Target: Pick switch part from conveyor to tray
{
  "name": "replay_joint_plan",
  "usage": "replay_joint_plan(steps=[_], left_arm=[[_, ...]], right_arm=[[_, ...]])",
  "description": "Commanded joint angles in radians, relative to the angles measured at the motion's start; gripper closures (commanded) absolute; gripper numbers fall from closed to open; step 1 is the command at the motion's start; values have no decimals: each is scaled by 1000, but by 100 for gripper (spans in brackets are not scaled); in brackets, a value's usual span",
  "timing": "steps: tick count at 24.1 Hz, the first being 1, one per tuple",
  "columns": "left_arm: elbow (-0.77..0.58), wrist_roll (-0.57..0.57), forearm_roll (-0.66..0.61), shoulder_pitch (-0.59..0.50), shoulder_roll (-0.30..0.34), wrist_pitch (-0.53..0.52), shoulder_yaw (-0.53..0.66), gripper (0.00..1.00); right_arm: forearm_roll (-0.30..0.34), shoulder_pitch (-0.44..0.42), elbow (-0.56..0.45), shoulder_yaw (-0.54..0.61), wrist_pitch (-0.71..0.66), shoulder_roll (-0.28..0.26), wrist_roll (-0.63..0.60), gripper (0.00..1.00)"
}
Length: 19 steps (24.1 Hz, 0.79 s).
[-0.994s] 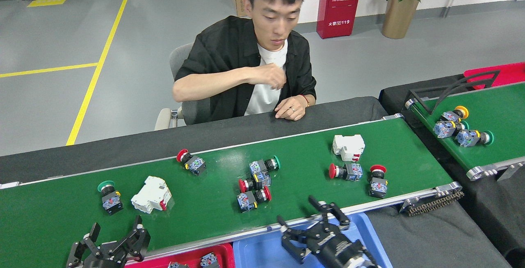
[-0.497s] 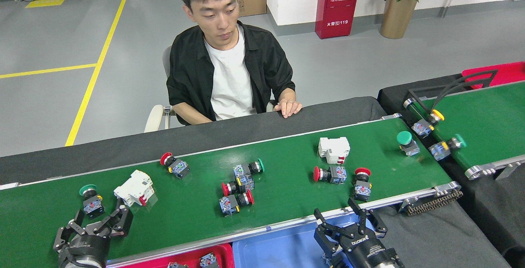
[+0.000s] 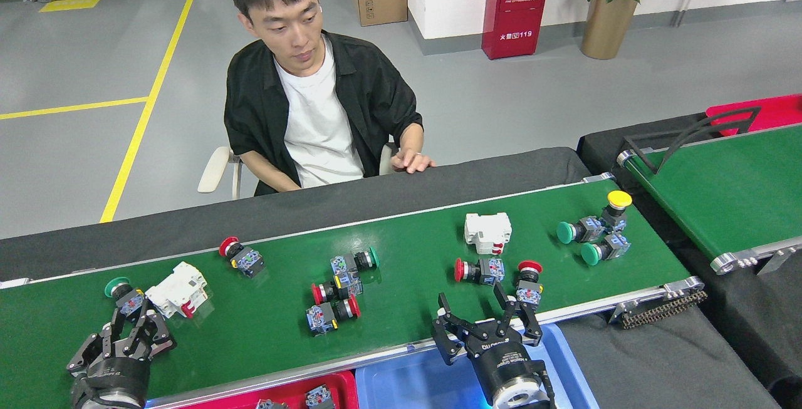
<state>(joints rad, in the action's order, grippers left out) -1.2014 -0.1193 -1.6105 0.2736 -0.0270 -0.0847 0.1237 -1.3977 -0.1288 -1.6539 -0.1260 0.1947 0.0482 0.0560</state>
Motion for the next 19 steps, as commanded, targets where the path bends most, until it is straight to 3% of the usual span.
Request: replay_joint_plan(steps=[1, 4, 8, 13, 17, 19], left_arm=[[-69, 6, 0, -11, 7, -20, -4, 96], [-273, 1, 6, -114, 6, -87, -1, 95], [-570, -2, 20, -343, -5, -260, -9, 89], [-578, 1, 23, -507, 2, -443, -47, 65], [-578, 12, 24, -608, 7, -530, -47, 59], [-578, 12, 30, -619, 9, -544, -42, 58]], right_arm=[[-3, 21, 11, -1, 17, -1, 7, 0], [-3, 40, 42, -1, 26, -1, 16, 0], [0, 78, 83, 0, 28, 4, 18, 0], [0, 106, 105, 0, 29, 5, 24, 4], [8, 130, 115, -1, 25, -1, 59, 28], [5, 135, 115, -8, 23, -2, 71, 53]])
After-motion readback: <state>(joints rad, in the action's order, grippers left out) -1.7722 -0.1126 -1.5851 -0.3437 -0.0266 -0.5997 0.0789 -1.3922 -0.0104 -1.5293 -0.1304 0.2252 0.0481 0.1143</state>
